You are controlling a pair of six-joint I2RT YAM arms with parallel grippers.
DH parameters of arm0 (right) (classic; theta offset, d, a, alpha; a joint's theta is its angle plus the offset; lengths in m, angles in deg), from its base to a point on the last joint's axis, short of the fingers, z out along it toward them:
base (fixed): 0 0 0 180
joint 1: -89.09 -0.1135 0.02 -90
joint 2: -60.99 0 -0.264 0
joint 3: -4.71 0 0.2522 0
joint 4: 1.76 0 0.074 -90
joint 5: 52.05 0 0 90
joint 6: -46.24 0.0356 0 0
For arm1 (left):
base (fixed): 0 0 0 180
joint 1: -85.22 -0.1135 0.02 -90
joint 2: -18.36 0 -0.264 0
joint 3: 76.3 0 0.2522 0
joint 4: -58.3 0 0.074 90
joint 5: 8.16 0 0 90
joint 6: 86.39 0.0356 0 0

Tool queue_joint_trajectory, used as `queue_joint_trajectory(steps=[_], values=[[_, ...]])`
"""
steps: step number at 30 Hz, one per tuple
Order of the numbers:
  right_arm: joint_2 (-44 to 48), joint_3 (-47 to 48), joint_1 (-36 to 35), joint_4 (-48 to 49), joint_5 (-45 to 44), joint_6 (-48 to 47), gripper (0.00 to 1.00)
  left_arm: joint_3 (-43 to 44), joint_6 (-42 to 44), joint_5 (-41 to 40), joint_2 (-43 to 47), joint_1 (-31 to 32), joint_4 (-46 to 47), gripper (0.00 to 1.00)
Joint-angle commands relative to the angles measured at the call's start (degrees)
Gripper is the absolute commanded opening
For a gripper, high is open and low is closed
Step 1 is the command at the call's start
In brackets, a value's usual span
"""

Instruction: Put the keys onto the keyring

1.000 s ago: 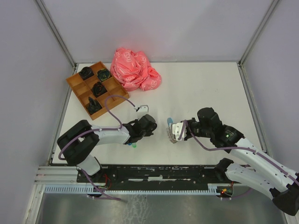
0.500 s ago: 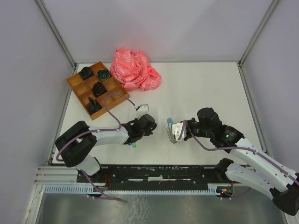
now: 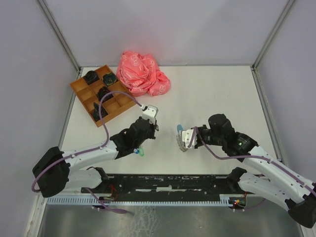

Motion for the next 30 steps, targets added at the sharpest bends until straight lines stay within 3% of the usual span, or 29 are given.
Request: queue_joint_trajectory(steps=[1, 15, 21, 30], values=[[1.38, 1.28, -0.24, 2.57, -0.40, 0.80, 0.01, -3.78, 15.59, 5.19, 5.18, -0.17, 9.06, 0.03], [0.88, 3.33, -0.25, 1.27, -2.50, 4.59, 0.01, -6.44, 29.10, 14.78, 10.88, -0.17, 18.37, 0.03], [1.49, 3.23, -0.27, 1.16, -2.76, 5.16, 0.01, -8.54, 38.66, 27.47, 10.52, -0.14, 22.57, 0.03], [1.56, 2.58, -0.25, 0.85, -3.39, -0.32, 0.01, -9.97, 51.43, 37.59, 9.86, -0.06, 24.37, 0.03]])
